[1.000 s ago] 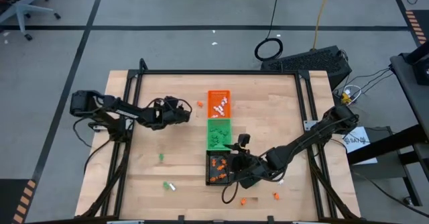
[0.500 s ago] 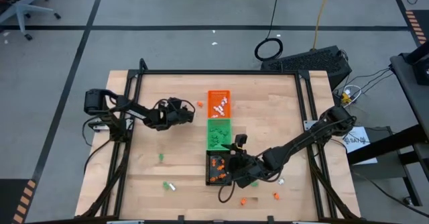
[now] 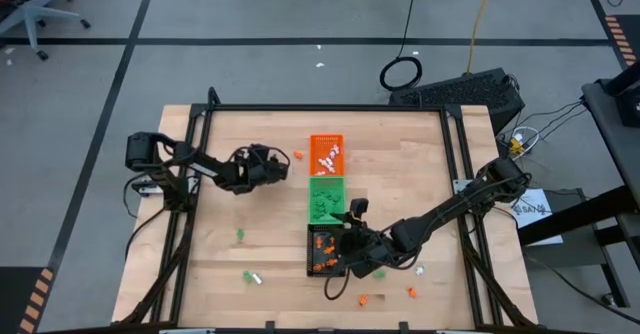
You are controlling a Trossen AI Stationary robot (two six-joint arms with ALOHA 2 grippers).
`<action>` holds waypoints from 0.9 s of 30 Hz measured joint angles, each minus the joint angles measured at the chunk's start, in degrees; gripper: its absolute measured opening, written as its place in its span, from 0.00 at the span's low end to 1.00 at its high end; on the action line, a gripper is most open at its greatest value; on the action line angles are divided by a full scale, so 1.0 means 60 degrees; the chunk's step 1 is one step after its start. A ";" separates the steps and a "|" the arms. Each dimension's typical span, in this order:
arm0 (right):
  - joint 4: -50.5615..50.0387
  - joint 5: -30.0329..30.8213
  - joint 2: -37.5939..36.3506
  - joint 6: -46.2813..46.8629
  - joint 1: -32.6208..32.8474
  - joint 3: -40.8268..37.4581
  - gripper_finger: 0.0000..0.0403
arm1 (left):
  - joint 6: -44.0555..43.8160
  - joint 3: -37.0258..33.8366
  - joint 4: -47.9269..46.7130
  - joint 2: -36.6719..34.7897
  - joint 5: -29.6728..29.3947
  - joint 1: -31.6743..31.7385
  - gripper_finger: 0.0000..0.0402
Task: Sort Halloween decoration
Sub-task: Put the white skeleton toy into the orange bin
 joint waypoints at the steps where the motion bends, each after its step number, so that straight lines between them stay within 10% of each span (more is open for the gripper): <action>1: 0.0002 0.0002 0.0000 0.0008 -0.0006 0.0000 0.39 | 0.0000 0.0000 -0.0003 0.0000 0.0006 0.0045 0.40; 16: 0.0053 0.0013 0.0000 0.0324 -0.0179 0.0000 0.39 | -0.0041 0.0015 -0.0560 -0.0007 0.0759 0.0345 0.40; 27: 0.0044 0.0013 -0.0004 0.0318 -0.0178 0.0000 0.39 | 0.0514 -0.0004 -0.0493 -0.0229 0.0648 0.0217 0.19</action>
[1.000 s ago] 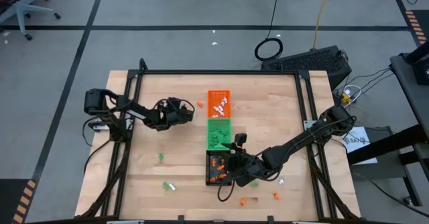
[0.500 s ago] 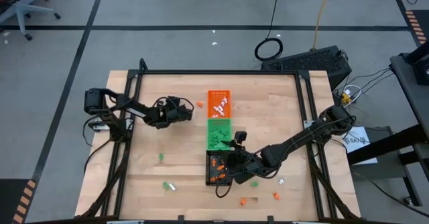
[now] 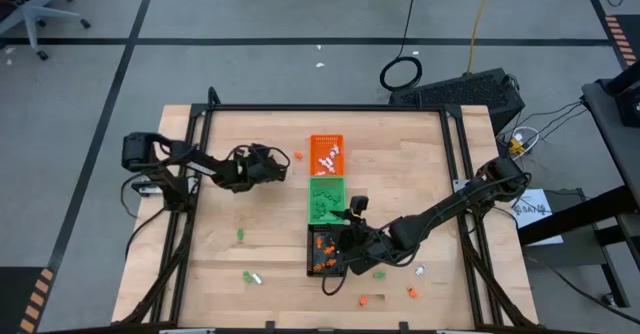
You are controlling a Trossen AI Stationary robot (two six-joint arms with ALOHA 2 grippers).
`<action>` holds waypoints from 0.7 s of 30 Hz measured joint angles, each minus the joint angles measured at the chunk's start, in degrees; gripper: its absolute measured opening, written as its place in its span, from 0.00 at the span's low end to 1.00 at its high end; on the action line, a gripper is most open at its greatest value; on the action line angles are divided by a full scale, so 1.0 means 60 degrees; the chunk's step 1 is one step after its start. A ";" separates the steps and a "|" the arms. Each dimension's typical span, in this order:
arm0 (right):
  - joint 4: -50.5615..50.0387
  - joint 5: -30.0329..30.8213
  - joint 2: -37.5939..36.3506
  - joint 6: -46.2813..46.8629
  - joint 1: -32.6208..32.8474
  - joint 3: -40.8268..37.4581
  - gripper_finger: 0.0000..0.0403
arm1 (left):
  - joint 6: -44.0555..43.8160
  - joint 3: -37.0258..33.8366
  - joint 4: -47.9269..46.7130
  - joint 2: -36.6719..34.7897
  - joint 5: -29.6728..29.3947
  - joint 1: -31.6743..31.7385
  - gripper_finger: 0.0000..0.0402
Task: Sort Halloween decoration
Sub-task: Put the white skeleton toy into the orange bin
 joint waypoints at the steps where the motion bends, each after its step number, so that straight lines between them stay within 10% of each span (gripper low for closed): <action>1: -0.0008 0.0000 0.0000 -0.0004 0.0000 0.0000 0.39 | -0.0001 0.0000 -0.0065 -0.0140 0.0007 0.0000 0.17; 15: -0.0209 -0.0003 0.0000 -0.0044 0.0000 0.0000 0.39 | 0.0222 0.0004 -0.0587 -0.2122 0.0007 0.0031 0.11; 21: -0.0215 -0.0004 0.0000 -0.0053 0.0000 0.0000 0.39 | 0.0231 0.0004 -0.0839 -0.2032 0.0243 0.0302 0.25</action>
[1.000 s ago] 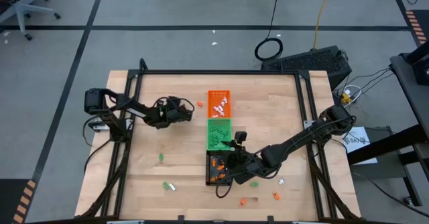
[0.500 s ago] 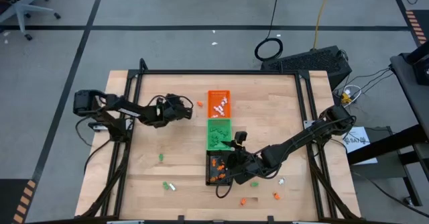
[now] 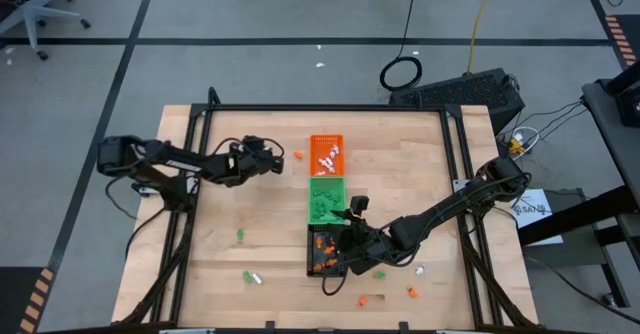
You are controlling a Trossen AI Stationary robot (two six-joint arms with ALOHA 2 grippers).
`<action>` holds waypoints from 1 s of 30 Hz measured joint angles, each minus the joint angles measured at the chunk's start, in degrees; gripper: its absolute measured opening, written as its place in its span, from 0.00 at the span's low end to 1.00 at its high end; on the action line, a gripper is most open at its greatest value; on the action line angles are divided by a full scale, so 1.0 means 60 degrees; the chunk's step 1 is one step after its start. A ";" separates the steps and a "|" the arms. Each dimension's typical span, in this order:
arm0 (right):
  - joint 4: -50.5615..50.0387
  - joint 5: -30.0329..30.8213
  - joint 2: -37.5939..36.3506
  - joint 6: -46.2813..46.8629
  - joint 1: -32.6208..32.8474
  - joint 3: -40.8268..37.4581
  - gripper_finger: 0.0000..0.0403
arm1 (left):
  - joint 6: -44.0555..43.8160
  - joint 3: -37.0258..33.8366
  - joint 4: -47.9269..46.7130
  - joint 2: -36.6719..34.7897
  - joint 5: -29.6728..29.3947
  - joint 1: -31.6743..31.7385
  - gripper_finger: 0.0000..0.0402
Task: Sort Halloween decoration
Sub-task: Put the white skeleton toy into the orange bin
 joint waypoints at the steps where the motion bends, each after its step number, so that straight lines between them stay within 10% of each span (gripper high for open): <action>1: 0.0002 0.0000 0.0000 -0.0023 0.0000 0.0000 0.39 | -0.0002 0.0000 -0.0076 0.0044 -0.0026 0.0038 0.29; 12: 0.0006 0.0000 0.0000 -0.0031 -0.0004 0.0000 0.39 | 0.0499 0.0000 0.0074 0.0587 0.0538 0.0896 0.64; 30: 0.0152 0.0004 0.0000 -0.0027 -0.0130 0.0000 0.39 | 0.0486 0.0021 0.0785 0.1978 0.0793 0.1140 0.69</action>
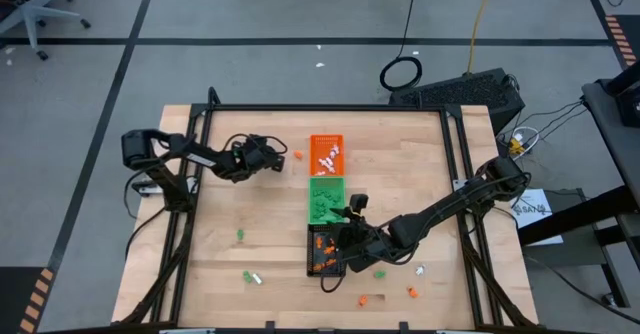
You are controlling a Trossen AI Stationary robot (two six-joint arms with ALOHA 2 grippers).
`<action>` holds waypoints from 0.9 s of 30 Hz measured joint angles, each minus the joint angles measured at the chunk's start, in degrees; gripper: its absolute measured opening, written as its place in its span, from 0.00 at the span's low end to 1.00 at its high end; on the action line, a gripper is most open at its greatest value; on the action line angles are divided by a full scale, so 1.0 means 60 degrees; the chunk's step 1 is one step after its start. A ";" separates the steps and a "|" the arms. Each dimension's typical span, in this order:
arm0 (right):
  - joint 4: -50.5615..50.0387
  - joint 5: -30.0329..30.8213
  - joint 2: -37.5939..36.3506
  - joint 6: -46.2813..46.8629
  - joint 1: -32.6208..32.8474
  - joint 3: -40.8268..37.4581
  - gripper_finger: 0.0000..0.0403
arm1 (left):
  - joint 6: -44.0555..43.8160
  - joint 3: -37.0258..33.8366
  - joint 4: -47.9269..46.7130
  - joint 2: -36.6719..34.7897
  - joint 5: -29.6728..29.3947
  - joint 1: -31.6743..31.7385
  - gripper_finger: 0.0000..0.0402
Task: Sort Halloween decoration
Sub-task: Put the white skeleton toy into the orange bin
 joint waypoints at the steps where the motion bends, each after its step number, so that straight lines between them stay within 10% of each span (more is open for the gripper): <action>1: 0.0004 0.0000 0.0000 0.0000 -0.0007 0.0000 0.39 | 0.0000 0.0006 0.0071 0.0063 -0.0002 0.0000 0.69; 27: 0.0000 0.0000 0.0000 0.0035 -0.0041 0.0000 0.39 | 0.0384 -0.0007 0.0289 0.0235 0.0176 -0.0267 0.21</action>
